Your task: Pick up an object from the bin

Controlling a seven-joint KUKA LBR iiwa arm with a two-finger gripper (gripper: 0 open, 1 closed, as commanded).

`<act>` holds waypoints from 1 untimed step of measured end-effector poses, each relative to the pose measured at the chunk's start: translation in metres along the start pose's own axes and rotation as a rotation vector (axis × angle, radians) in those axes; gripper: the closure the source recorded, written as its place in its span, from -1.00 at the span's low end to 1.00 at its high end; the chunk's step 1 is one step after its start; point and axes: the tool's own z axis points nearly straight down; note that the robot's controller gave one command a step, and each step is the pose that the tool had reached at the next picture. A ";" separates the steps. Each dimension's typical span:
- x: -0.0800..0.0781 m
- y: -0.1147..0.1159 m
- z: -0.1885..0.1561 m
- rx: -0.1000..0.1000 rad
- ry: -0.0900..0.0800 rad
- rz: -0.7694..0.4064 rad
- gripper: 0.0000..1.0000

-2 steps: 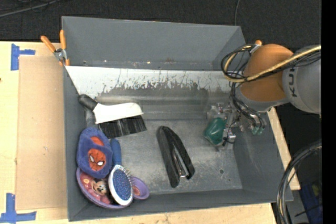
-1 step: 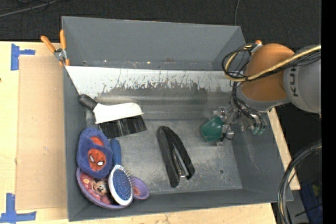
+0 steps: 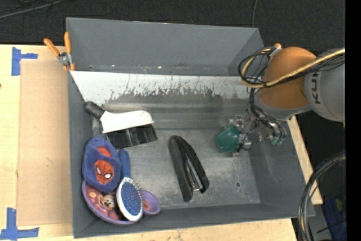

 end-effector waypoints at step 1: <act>0.001 0.001 -0.009 -0.001 0.003 -0.001 1.00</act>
Offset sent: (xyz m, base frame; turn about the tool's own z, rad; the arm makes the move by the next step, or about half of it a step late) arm -0.0008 0.0005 0.0088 -0.0004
